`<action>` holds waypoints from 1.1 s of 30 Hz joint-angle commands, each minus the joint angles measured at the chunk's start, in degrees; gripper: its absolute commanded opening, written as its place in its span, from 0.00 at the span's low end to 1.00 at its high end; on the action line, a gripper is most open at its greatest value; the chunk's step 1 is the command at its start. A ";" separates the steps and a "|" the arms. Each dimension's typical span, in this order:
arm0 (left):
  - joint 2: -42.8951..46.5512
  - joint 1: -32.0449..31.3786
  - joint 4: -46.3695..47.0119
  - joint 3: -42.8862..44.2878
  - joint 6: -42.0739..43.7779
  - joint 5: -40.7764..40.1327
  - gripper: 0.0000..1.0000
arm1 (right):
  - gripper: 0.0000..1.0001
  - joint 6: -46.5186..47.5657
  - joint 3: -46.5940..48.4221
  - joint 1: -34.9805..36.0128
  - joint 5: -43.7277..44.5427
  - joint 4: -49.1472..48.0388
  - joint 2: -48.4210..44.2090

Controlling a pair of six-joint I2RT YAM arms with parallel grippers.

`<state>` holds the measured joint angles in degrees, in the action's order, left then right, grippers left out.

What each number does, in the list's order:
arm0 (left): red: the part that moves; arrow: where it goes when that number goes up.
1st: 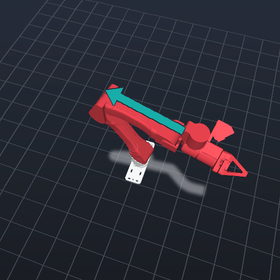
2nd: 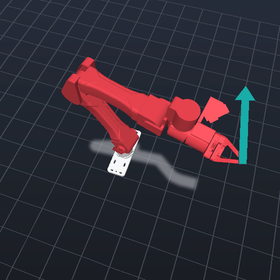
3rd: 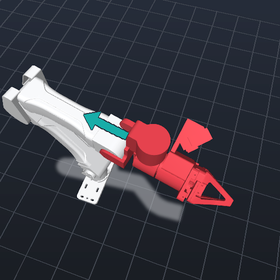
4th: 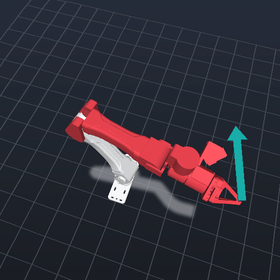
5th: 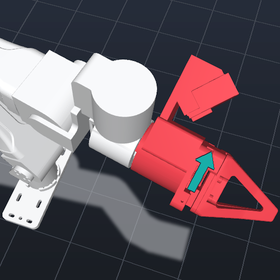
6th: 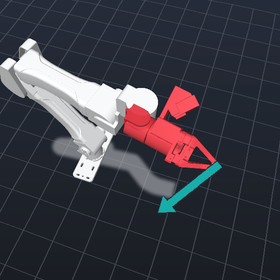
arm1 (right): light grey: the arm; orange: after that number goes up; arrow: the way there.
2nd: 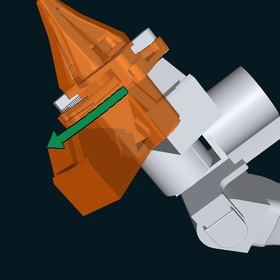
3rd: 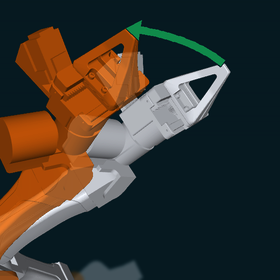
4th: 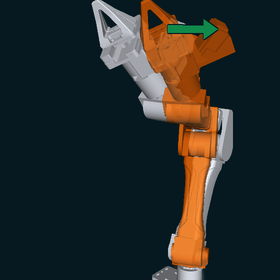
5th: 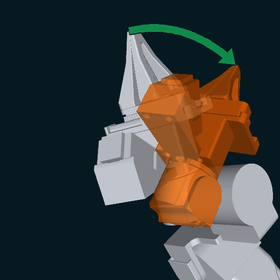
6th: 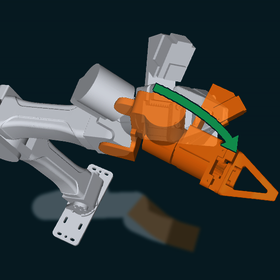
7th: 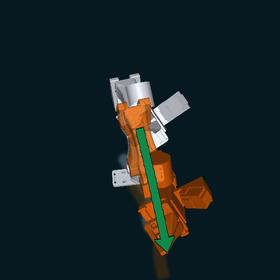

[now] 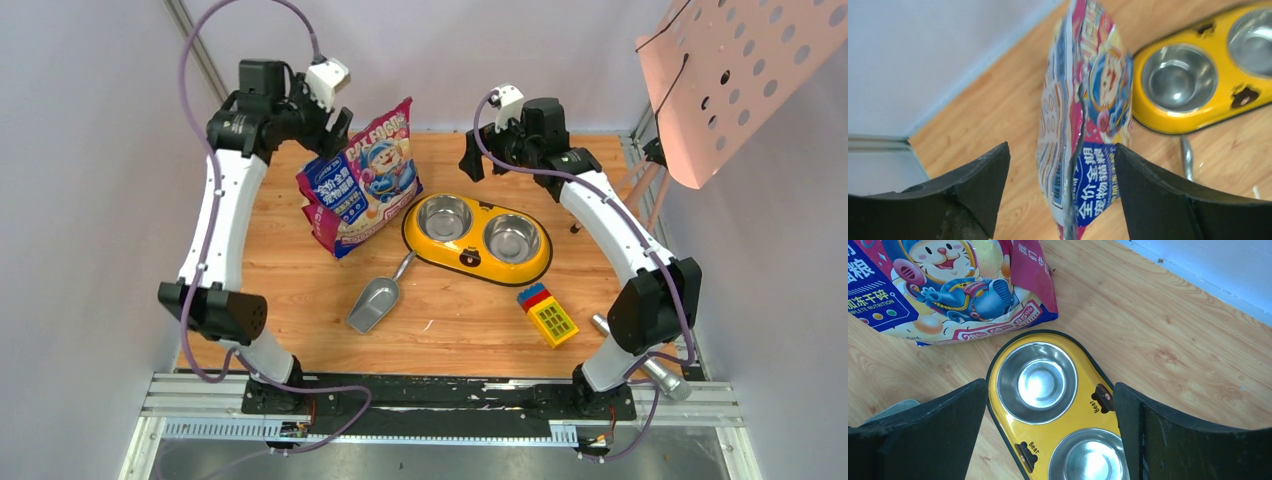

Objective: Serve the pet food

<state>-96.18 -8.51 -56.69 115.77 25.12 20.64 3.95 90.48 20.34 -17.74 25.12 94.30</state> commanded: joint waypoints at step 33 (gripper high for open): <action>-12.75 -22.77 20.83 -36.82 3.38 -0.87 0.76 | 0.99 -11.21 -4.30 -10.50 4.58 -2.51 -8.18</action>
<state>-106.04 -29.58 -37.76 77.43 33.47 26.15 -8.40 86.08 9.72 -14.48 25.34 88.44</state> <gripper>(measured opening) 0.794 0.989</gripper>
